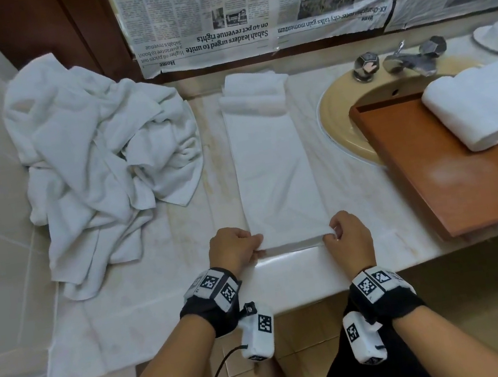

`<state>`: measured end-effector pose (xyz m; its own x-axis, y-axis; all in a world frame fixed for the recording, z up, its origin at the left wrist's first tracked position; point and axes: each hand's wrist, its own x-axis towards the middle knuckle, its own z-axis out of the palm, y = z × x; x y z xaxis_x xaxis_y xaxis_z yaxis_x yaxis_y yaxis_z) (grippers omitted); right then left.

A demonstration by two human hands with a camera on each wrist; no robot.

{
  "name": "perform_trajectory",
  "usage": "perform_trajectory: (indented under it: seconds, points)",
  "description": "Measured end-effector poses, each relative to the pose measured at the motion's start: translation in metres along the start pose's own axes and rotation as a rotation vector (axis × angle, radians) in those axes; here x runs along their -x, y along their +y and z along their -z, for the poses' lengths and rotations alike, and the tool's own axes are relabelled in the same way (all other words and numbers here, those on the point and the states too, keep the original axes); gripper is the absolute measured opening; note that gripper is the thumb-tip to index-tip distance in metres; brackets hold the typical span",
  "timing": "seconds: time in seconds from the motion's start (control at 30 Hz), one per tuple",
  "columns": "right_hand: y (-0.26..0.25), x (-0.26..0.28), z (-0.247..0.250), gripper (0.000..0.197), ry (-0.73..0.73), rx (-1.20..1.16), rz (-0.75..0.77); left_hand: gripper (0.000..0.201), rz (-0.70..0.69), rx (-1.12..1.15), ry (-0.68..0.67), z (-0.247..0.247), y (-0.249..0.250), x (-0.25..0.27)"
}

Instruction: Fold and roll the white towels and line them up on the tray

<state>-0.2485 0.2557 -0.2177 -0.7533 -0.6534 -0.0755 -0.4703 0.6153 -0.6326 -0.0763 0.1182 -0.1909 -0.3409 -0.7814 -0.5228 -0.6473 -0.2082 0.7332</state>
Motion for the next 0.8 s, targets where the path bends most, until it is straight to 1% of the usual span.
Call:
perform_trajectory:
  seconds: [0.07, 0.23, 0.33, 0.37, 0.4, 0.43, 0.47, 0.5, 0.53, 0.57, 0.63, 0.7, 0.73, 0.8]
  points:
    - [0.002, 0.003, 0.0, 0.017, -0.011, -0.003, 0.037, 0.026, 0.008, -0.041, 0.048, 0.003, -0.003, 0.001]
    - [0.008, 0.01, 0.003, 0.041, -0.086, -0.026, 0.072, 0.023, -0.022, -0.154, -0.006, 0.001, -0.012, 0.003]
    - [0.003, 0.014, 0.006, 0.052, -0.135, 0.007, -0.021, 0.021, -0.069, -0.264, 0.029, 0.0, -0.01, 0.002]
    - [-0.003, 0.015, 0.008, 0.055, -0.121, 0.032, -0.05, 0.025, -0.108, -0.343, 0.064, 0.001, -0.008, 0.002]
    - [-0.011, 0.016, 0.009, 0.055, -0.086, 0.063, -0.046, 0.033, -0.177, -0.421, 0.101, 0.001, -0.007, 0.002]
    - [-0.021, 0.015, 0.009, 0.054, -0.046, 0.098, 0.001, 0.042, -0.27, -0.483, 0.122, 0.0, -0.005, -0.001]
    - [-0.033, 0.013, 0.008, 0.051, -0.025, 0.134, 0.081, 0.05, -0.371, -0.546, 0.122, -0.002, -0.003, -0.004]
    - [-0.045, 0.008, 0.005, 0.051, -0.042, 0.172, 0.168, 0.056, -0.461, -0.631, 0.094, -0.004, -0.001, -0.01]
    - [-0.057, 0.002, 0.0, 0.052, -0.101, 0.216, 0.247, 0.059, -0.522, -0.728, 0.04, -0.006, 0.0, -0.016]
    - [-0.066, -0.005, -0.007, 0.054, -0.184, 0.267, 0.312, 0.061, -0.55, -0.823, -0.022, -0.009, -0.002, -0.022]
    - [-0.072, -0.019, -0.023, 0.056, -0.36, 0.403, 0.38, 0.061, -0.547, -0.949, -0.098, -0.014, -0.012, -0.029]
    - [-0.063, -0.033, -0.031, 0.059, -0.48, 0.531, 0.375, 0.061, -0.538, -0.972, -0.121, -0.014, -0.022, -0.031]
    - [-0.055, -0.039, -0.031, 0.062, -0.507, 0.569, 0.356, 0.062, -0.533, -0.976, -0.13, -0.012, -0.025, -0.031]
    - [-0.038, -0.048, -0.022, 0.067, -0.503, 0.607, 0.289, 0.063, -0.528, -0.977, -0.146, -0.01, -0.026, -0.031]
